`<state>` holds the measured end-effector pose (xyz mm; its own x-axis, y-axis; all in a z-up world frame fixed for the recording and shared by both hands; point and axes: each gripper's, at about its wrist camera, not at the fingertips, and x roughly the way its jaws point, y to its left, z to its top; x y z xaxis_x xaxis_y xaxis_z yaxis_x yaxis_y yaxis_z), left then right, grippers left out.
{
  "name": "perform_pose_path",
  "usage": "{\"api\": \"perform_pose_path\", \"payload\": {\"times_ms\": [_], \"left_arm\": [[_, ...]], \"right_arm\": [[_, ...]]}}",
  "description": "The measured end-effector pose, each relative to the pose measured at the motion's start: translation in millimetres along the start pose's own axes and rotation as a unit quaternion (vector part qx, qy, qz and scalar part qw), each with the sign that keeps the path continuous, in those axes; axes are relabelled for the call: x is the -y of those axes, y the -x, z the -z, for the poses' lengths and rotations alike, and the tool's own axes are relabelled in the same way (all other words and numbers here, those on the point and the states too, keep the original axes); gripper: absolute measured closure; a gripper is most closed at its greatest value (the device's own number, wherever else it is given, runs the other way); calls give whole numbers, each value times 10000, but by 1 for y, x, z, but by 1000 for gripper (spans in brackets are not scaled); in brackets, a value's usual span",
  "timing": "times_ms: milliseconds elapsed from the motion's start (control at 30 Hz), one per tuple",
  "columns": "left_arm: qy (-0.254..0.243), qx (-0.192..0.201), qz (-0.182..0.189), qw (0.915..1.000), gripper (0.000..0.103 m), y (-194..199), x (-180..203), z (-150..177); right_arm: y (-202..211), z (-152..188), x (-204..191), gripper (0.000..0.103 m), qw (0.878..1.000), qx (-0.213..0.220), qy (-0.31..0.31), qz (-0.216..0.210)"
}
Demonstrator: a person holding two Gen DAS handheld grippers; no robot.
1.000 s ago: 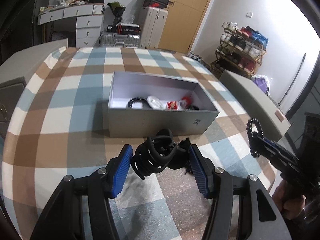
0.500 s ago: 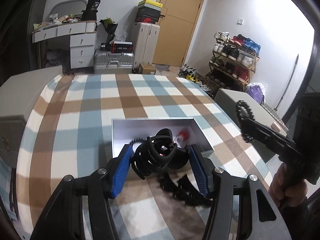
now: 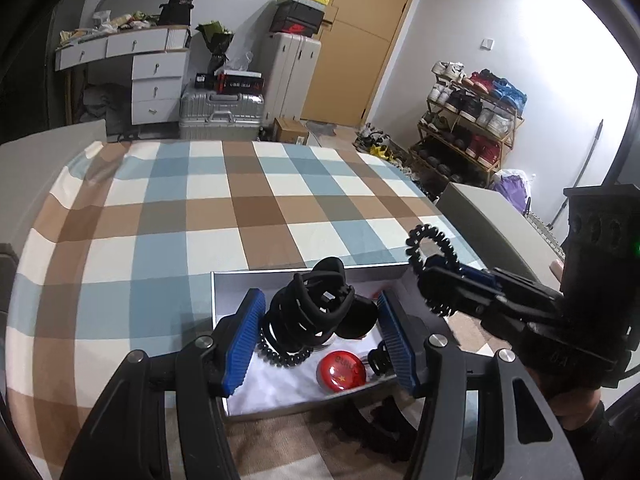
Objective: Organize jewelry
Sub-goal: 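Lift both held items and carry them over the grey box, then lower both items into the box and open both tools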
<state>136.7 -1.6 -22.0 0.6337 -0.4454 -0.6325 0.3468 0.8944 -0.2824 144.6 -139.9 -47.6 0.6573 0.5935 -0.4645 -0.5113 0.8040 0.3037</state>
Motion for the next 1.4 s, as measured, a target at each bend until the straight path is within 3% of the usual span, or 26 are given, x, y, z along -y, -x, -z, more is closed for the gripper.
{"api": "perform_pose_path", "payload": {"times_ms": [433,800,1033,1167,1300,1400], "left_arm": [[-44,-295,50,9995,50,-14,-2,2],[-60,-404,128,9991,50,-23,-2,2],[-174,-487,-10,9987,50,-28,-1,1],[-380,-427,-42,9984,46,-24,5,0],[-416,-325,-117,9985,25,-19,5,-1],[-367,-297,-168,9987,25,-16,2,-1]], "right_arm": [[-29,13,-5,73,9984,-420,382,24],[-28,14,-5,66,9983,-383,381,237],[-27,15,-5,62,9978,-354,436,340],[-21,14,-5,44,9978,-283,408,450],[-7,13,-6,30,9971,-38,474,591],[3,12,-7,29,9969,75,482,617]]}}
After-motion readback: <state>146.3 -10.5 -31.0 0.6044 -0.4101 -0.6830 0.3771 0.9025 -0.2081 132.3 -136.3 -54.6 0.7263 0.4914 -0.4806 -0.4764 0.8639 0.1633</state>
